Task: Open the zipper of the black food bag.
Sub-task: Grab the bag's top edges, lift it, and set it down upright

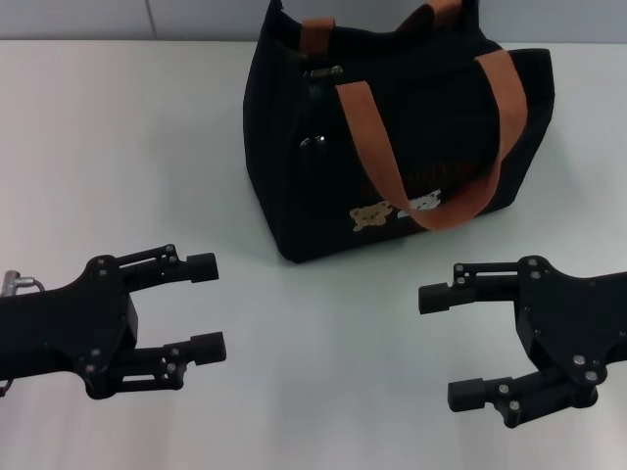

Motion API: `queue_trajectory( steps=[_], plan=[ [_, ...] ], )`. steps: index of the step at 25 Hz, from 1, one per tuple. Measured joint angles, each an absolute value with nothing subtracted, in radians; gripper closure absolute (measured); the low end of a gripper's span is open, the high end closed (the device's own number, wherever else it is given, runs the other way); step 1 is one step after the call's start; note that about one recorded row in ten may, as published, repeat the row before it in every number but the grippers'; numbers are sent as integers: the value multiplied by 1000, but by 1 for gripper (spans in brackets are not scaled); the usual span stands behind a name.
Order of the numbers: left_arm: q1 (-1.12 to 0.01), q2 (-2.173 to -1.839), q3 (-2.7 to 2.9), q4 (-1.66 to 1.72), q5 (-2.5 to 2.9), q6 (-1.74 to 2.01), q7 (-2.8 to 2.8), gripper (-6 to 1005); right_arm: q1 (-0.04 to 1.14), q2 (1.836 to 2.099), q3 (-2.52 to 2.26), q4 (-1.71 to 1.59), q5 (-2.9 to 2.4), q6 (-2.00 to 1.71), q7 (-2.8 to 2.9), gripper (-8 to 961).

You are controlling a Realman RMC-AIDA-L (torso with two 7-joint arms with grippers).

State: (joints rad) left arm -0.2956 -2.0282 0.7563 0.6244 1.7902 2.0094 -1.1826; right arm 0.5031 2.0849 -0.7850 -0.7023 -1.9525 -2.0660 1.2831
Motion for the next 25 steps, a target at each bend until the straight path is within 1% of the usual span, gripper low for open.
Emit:
queue_trajectory(
  steps=[14, 21, 23, 24, 25],
  plan=[
    [-301, -2034, 757, 624, 1790, 2006, -1174, 246, 508, 2086, -815, -696, -1951, -2051, 1263, 127],
    [-308, -2065, 745, 609, 1780, 1908, -1114, 268, 489, 2082, -759, -684, -1931, -2000, 1237, 128],
    [-344, -2073, 744, 543, 1767, 1816, -1081, 274, 469, 2080, -696, -675, -1923, -1970, 1223, 128],
    [-344, -2073, 744, 543, 1767, 1816, -1081, 277, 469, 2080, -696, -675, -1923, -1970, 1223, 128],
    [-380, -2072, 737, 472, 1760, 1756, -1046, 281, 460, 2080, -667, -674, -1923, -1959, 1220, 128]
  ],
)
